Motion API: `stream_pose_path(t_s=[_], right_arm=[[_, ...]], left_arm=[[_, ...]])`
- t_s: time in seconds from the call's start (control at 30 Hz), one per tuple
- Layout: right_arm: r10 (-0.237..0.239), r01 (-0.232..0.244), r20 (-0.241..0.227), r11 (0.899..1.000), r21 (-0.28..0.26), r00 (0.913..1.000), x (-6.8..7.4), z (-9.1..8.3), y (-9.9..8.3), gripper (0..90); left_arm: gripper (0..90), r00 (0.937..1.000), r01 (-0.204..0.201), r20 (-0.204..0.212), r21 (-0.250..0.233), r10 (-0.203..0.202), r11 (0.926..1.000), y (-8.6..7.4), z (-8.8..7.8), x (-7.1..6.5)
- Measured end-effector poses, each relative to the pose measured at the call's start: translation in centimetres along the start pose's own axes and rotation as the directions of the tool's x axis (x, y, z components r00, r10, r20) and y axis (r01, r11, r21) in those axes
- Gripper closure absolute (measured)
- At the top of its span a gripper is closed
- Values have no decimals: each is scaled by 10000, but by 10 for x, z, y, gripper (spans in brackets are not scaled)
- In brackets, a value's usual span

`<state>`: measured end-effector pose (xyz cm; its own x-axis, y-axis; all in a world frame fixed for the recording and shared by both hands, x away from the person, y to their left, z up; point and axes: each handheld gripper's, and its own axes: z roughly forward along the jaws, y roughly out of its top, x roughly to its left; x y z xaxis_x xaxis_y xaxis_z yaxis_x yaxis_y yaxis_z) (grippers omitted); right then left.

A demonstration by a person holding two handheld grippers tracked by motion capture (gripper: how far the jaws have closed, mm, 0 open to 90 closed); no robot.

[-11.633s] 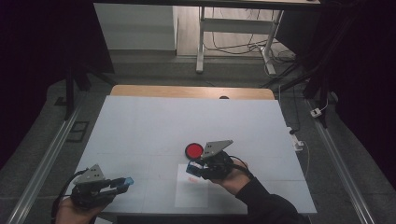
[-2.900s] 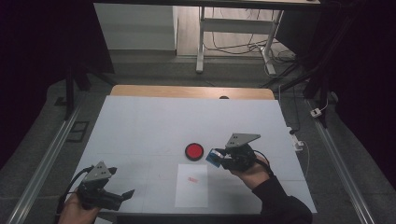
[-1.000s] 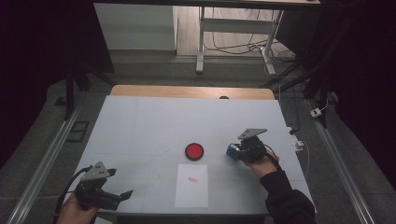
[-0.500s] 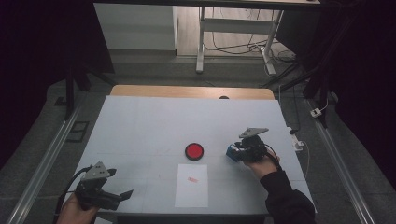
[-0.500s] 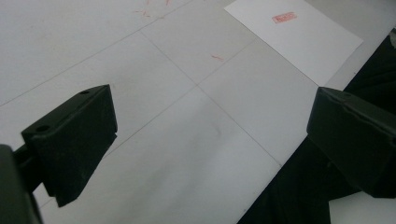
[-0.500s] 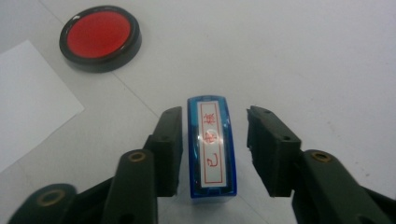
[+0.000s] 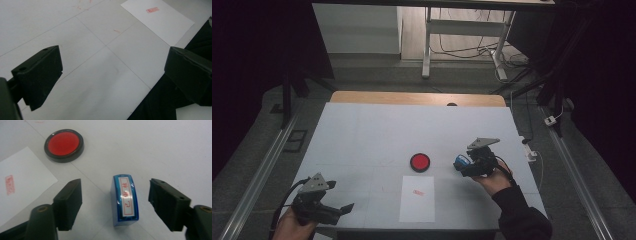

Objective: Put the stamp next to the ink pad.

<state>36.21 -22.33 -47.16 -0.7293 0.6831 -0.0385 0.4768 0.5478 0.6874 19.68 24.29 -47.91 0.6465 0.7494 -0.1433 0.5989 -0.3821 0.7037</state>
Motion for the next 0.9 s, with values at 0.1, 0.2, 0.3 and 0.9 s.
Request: stream_pose_path(t_s=[0.1,0.2,0.3,0.9], right_arm=[[179,-182,-103,9995,-248,9998,3,-5,0,222],[274,-277,-86,9990,-358,9996,5,-10,-1,199],[389,-393,-106,9984,-403,9992,7,-14,-3,173],[782,-797,-308,9954,-528,9965,21,-43,-20,0]], left_arm=[[19,10000,2,-2,-1,-2,10000,0,0,0],[19,10000,-12,-5,2,12,10000,0,0,0],[19,10000,-22,-5,6,22,10000,0,0,0],[20,10000,1,5,18,-1,10000,0,0,0]])
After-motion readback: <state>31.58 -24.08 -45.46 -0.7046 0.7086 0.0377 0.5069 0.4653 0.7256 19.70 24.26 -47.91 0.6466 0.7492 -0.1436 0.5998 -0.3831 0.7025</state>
